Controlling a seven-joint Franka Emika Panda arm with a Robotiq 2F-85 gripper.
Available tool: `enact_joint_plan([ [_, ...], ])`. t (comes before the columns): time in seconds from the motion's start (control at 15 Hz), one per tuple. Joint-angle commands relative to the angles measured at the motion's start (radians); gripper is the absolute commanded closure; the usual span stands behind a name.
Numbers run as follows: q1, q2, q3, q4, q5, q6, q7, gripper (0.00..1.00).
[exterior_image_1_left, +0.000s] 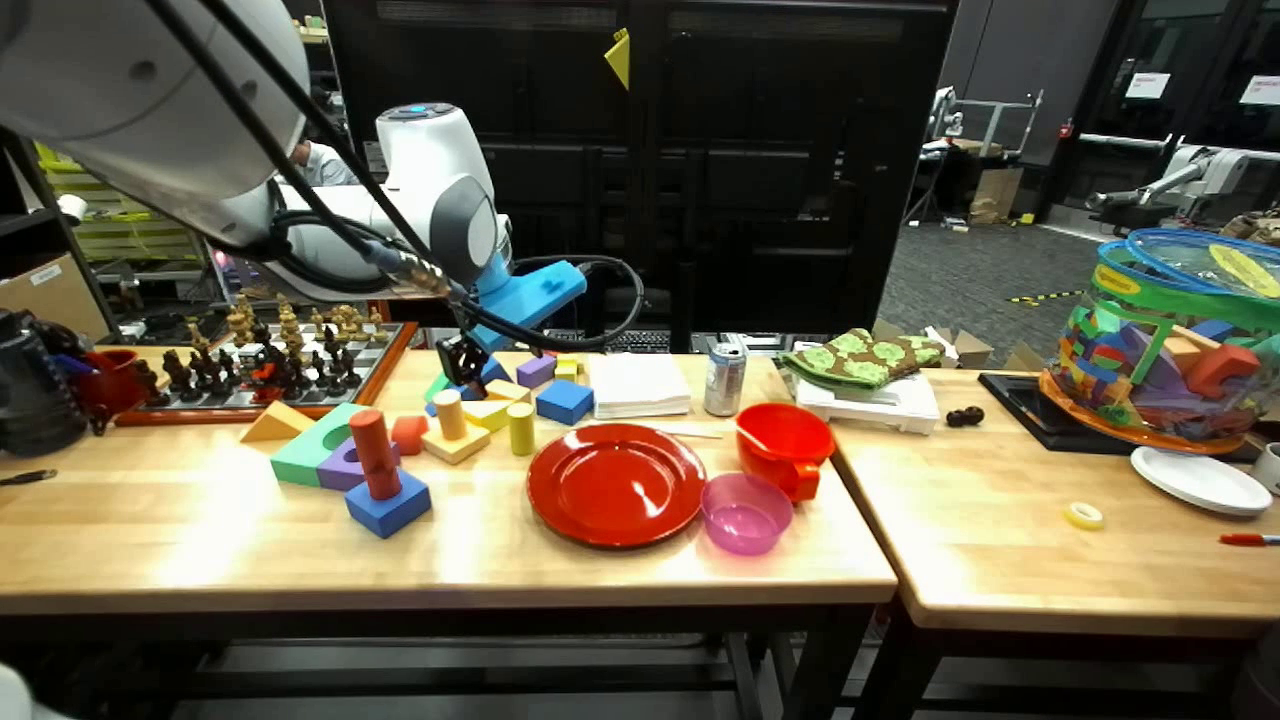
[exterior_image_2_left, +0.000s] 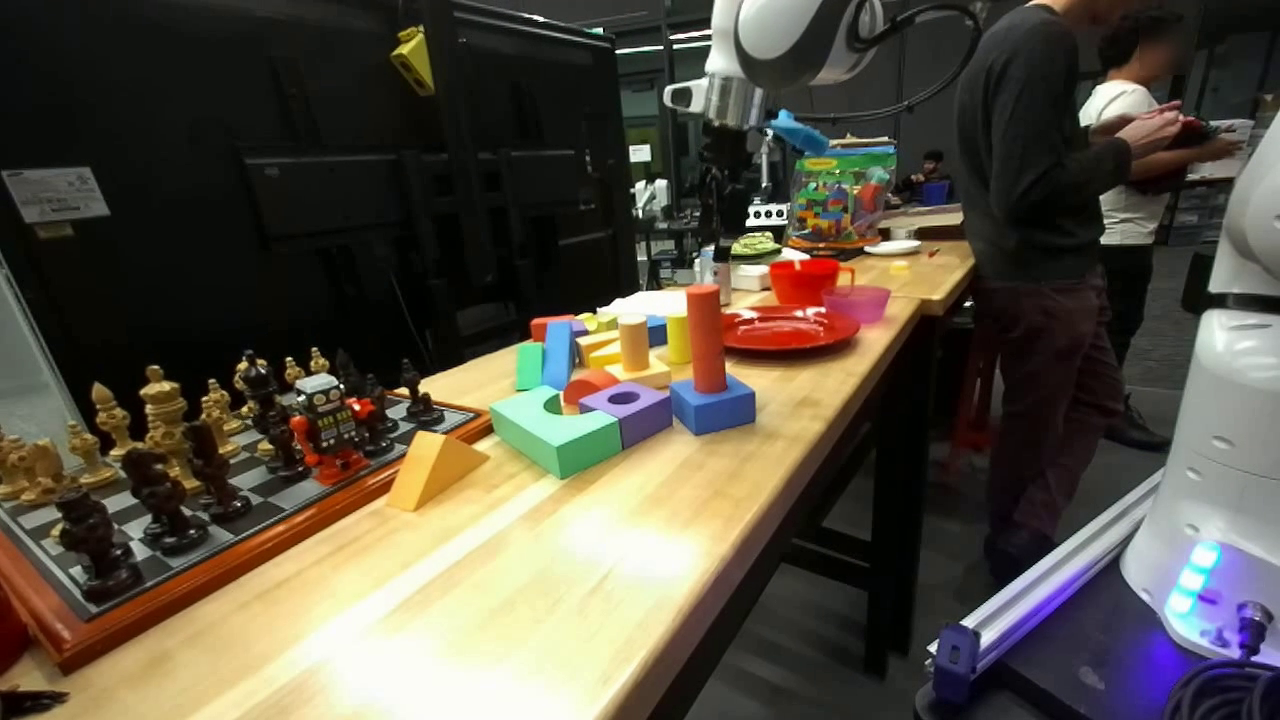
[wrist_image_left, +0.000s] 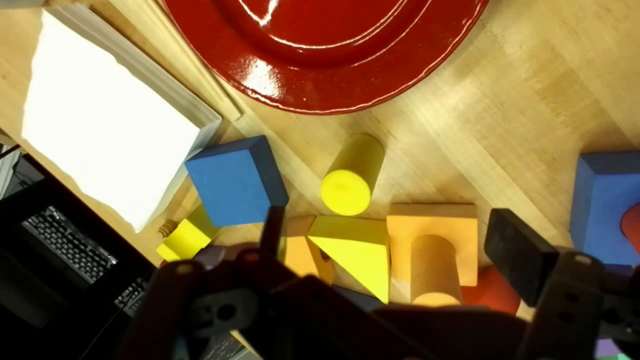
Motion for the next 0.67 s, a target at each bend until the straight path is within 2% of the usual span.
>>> enact_joint_plan([
  [0.0, -0.012, 0.011, 0.018, 0.016, -0.03, 0.019, 0.038, 0.0],
  [0.07, -0.019, 0.0, 0.031, 0.006, -0.056, 0.008, 0.075, 0.0],
  [0.13, -0.005, 0.012, 0.011, 0.012, -0.018, 0.008, 0.025, 0.0],
  [0.4, -0.006, 0.012, 0.021, 0.011, -0.041, 0.008, 0.062, 0.0],
  [0.47, -0.001, 0.026, 0.012, 0.013, -0.04, 0.044, 0.017, 0.0],
  [0.6, 0.028, 0.065, -0.021, 0.039, 0.068, 0.091, -0.096, 0.0],
])
